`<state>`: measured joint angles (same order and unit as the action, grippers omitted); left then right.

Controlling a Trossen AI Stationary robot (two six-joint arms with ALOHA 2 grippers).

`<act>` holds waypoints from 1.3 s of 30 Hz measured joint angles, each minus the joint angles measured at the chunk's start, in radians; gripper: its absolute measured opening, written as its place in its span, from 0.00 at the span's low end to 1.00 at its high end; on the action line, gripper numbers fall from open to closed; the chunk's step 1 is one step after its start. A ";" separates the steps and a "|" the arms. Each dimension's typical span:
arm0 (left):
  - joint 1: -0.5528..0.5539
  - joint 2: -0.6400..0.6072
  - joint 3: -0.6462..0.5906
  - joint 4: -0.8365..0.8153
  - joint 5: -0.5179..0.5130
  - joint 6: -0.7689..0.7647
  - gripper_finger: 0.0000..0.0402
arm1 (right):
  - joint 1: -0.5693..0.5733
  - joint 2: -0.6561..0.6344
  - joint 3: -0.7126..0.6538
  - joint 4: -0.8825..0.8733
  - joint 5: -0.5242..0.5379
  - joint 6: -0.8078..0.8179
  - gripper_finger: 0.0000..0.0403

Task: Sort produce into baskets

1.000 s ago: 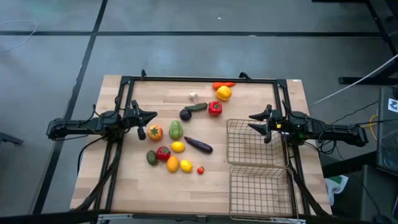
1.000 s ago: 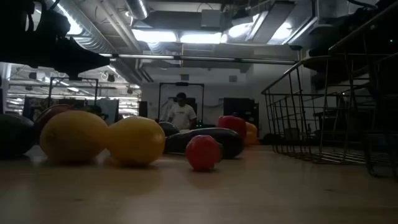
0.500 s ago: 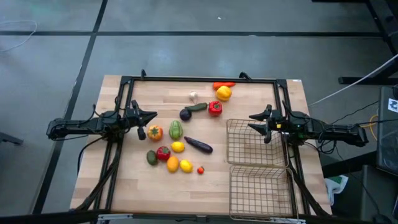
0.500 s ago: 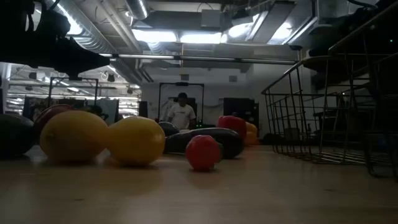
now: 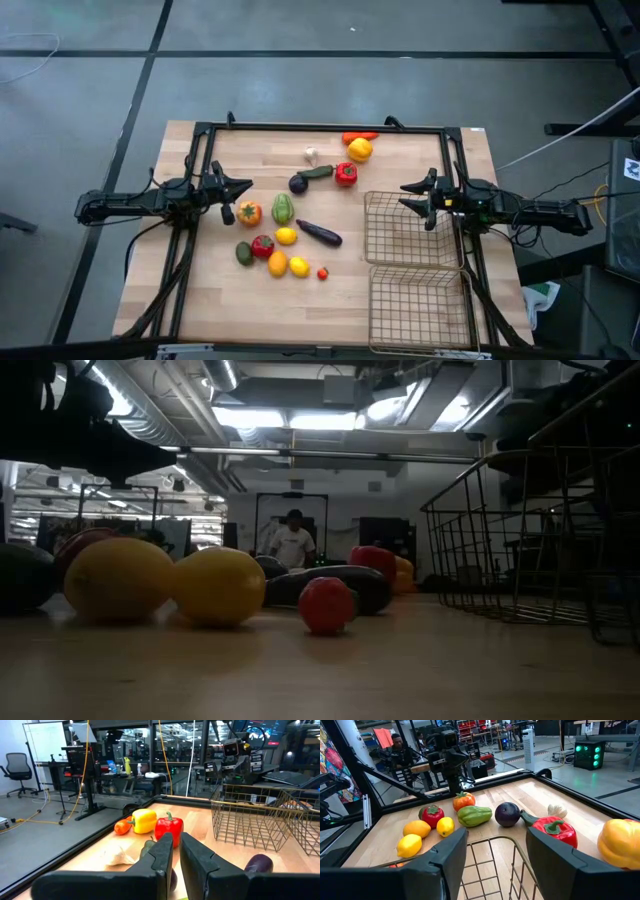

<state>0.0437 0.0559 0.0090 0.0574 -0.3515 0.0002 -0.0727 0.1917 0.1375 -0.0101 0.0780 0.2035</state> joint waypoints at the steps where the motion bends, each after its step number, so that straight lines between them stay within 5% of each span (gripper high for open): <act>1: 0.000 0.000 0.000 0.000 0.000 0.000 0.08 | 0.000 0.000 0.000 0.000 0.000 0.000 0.51; 22: 0.001 0.000 0.000 0.000 -0.001 -0.010 0.08 | 0.000 0.000 0.000 0.000 0.000 0.000 0.51; 28: 0.030 0.000 0.000 0.002 -0.018 -0.114 0.09 | 0.000 0.000 0.000 0.000 0.000 0.000 0.51; 32: 0.050 0.000 0.000 0.002 -0.019 -0.158 0.22 | 0.000 0.000 0.000 0.000 0.000 0.000 0.51; 39: 0.061 0.000 0.000 0.005 -0.021 -0.210 0.63 | 0.000 0.000 0.000 0.000 0.000 0.000 0.51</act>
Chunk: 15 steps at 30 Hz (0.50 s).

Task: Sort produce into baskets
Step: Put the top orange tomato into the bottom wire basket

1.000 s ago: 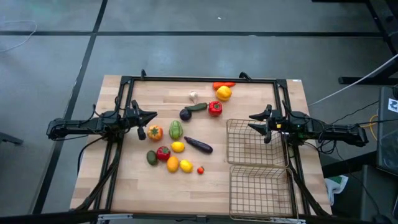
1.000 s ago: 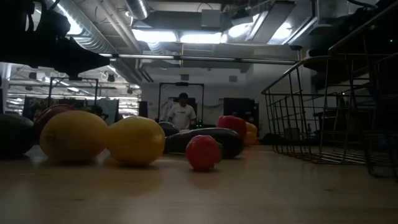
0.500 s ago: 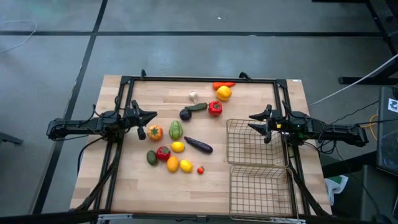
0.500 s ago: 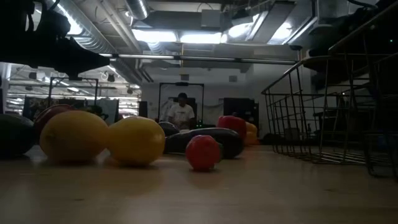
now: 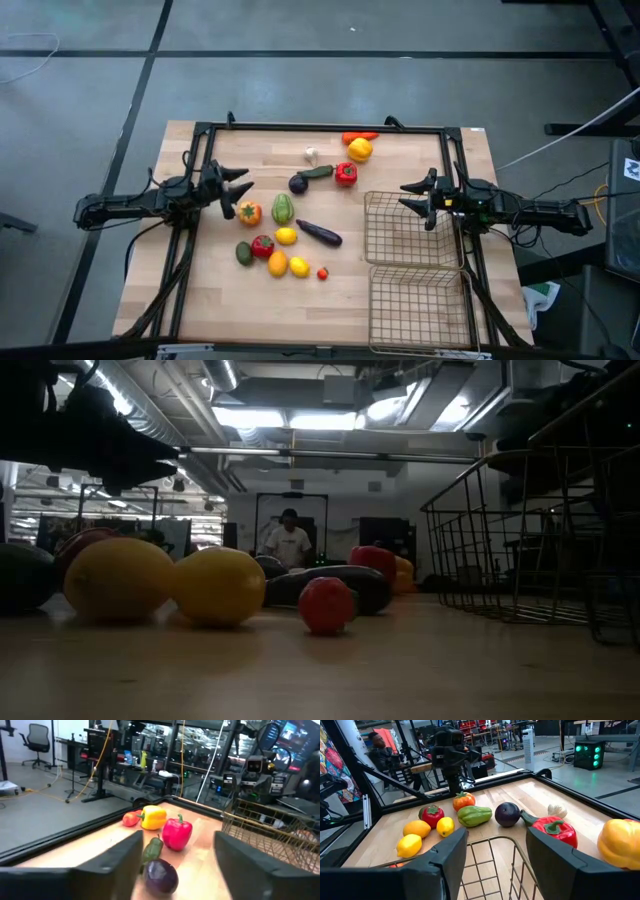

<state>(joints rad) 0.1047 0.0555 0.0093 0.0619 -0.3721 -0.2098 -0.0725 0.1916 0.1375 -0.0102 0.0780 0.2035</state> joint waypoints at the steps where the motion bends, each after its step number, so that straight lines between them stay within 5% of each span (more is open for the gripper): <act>1: -0.001 0.000 0.000 -0.001 0.000 -0.012 0.68 | 0.000 0.000 0.000 0.000 0.000 0.000 0.51; 7: -0.001 0.001 0.004 -0.005 0.000 -0.134 0.88 | 0.000 0.000 0.000 0.000 0.000 0.000 0.51; 15: -0.001 0.105 0.152 -0.035 0.056 -0.079 0.99 | 0.000 0.000 0.000 0.000 0.000 0.000 0.51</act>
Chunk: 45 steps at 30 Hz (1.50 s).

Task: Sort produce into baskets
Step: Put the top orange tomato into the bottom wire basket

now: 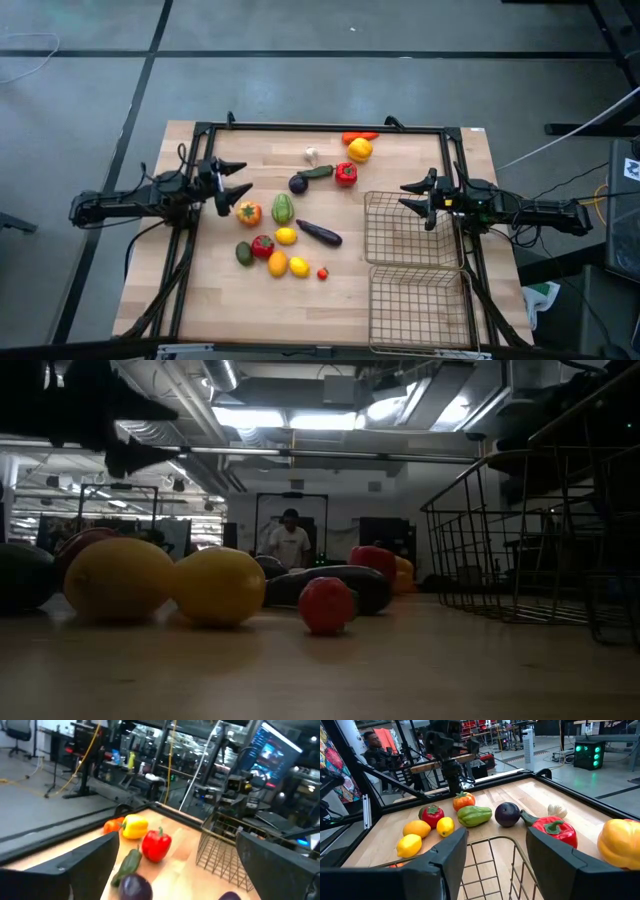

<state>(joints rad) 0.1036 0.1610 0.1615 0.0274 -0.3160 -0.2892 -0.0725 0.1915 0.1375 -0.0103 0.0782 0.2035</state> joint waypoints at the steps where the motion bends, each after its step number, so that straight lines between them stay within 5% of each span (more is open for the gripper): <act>1: 0.000 0.026 0.028 -0.011 0.001 0.001 0.99 | 0.000 0.000 0.000 0.000 0.000 0.000 0.51; 12: 0.000 0.424 0.452 -0.487 0.003 -0.015 1.00 | 0.000 0.000 0.000 0.000 0.000 0.000 0.51; 21: 0.000 0.742 0.765 -0.943 0.047 -0.258 1.00 | 0.000 0.000 0.000 0.000 0.000 0.000 0.51; 29: 0.000 0.876 0.797 -1.027 0.110 -0.542 1.00 | 0.000 0.000 0.000 0.000 0.000 0.000 0.51; 45: 0.000 0.962 0.796 -1.124 0.241 -0.552 1.00 | 0.000 0.000 0.000 0.000 0.000 0.000 0.51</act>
<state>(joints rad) 0.1036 1.1229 0.9578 -1.0966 -0.0750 -0.8414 -0.0727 0.1913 0.1375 -0.0105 0.0780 0.2035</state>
